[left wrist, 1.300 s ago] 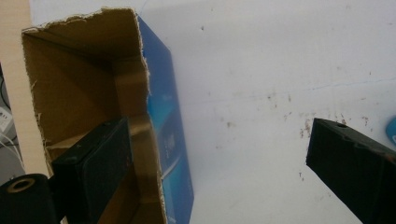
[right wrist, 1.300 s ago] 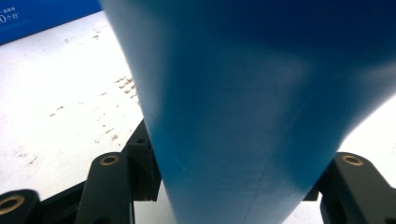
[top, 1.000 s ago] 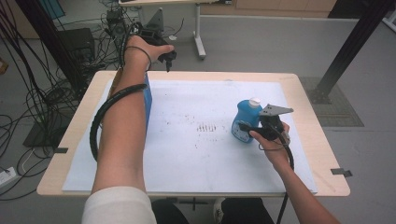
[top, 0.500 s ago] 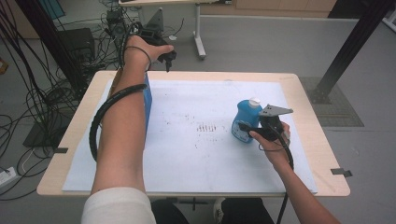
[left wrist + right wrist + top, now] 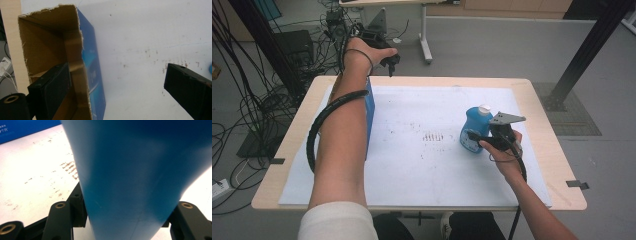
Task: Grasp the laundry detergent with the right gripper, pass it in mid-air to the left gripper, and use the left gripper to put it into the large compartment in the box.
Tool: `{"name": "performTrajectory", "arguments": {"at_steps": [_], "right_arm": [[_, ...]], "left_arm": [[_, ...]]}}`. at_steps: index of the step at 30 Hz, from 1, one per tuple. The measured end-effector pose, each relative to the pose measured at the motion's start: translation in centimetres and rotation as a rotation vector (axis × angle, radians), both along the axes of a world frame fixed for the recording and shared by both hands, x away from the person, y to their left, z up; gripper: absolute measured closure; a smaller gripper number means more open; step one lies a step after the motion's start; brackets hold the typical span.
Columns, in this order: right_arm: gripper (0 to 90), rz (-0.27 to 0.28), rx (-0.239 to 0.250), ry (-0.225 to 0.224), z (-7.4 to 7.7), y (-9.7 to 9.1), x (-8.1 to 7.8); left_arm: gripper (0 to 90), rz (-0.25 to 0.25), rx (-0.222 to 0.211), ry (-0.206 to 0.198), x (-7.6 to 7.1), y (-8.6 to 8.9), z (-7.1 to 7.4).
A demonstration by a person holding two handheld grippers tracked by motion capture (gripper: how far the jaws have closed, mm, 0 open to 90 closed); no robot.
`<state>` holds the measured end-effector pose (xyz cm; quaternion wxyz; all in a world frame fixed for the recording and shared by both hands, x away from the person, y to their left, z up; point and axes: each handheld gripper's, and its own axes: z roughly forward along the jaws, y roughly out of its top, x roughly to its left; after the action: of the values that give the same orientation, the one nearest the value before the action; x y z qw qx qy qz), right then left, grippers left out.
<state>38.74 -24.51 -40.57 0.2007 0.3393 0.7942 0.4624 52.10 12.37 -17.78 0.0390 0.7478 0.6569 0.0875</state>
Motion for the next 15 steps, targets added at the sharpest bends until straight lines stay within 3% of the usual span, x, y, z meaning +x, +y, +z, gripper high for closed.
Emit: {"name": "performTrajectory", "arguments": {"at_steps": [15], "right_arm": [[46.1, 0.009, 0.005, -0.009, -0.09, -0.14, -0.03]], "left_arm": [[7.6, -0.006, 0.005, -0.005, -0.07, -0.51, 0.24]]}}
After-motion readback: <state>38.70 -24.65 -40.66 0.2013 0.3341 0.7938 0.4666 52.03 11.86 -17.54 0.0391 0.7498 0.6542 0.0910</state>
